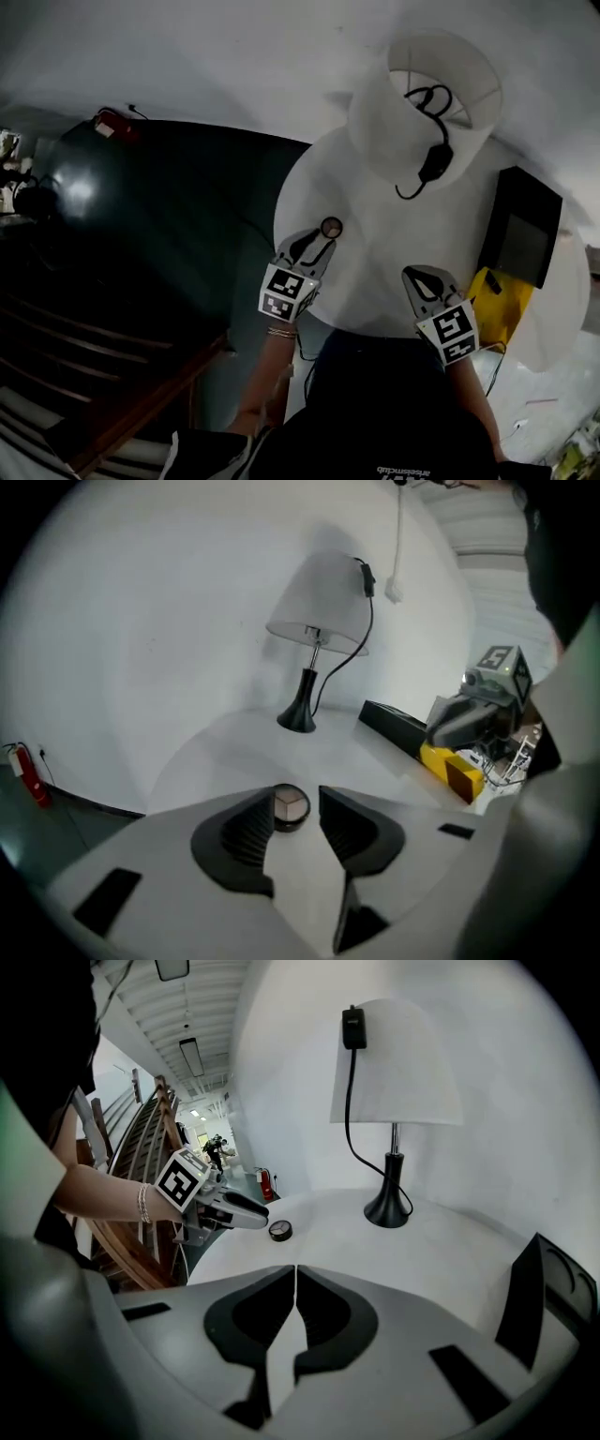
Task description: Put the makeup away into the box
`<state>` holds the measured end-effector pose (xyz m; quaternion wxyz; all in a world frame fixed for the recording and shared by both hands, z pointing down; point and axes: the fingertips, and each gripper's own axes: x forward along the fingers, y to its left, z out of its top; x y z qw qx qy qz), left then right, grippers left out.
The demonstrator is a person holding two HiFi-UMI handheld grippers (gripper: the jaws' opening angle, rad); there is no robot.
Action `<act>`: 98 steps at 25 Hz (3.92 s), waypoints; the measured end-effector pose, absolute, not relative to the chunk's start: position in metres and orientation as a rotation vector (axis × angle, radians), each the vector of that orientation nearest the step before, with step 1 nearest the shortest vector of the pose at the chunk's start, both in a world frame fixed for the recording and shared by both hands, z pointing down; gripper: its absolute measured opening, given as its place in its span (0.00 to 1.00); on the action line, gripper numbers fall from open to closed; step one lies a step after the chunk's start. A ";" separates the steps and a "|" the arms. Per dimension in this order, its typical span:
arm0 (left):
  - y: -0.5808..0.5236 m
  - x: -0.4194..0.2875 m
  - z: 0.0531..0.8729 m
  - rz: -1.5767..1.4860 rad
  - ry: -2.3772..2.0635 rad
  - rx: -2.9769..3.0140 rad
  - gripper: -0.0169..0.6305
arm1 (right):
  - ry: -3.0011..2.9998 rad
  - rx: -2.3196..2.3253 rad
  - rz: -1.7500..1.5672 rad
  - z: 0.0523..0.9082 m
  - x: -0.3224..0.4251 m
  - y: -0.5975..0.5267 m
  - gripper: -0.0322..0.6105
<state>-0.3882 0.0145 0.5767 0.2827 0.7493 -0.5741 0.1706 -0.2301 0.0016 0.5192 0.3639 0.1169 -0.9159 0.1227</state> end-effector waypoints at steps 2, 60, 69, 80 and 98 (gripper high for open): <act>0.012 -0.389 0.577 0.494 -1.527 2.001 0.27 | -2.356 0.302 0.319 0.520 -0.231 0.000 0.09; -0.008 -0.349 0.582 0.606 -1.456 2.123 0.38 | -2.402 0.395 0.433 0.513 -0.203 0.005 0.09; -0.003 -0.314 0.560 0.596 -1.410 2.202 0.38 | -2.453 0.447 0.408 0.498 -0.187 0.002 0.08; -0.005 -0.240 0.518 0.505 -1.340 2.327 0.38 | -2.493 0.540 0.387 0.483 -0.133 -0.001 0.09; -0.002 -0.116 0.489 0.518 -1.272 2.439 0.38 | -2.508 0.610 0.378 0.470 -0.020 0.001 0.09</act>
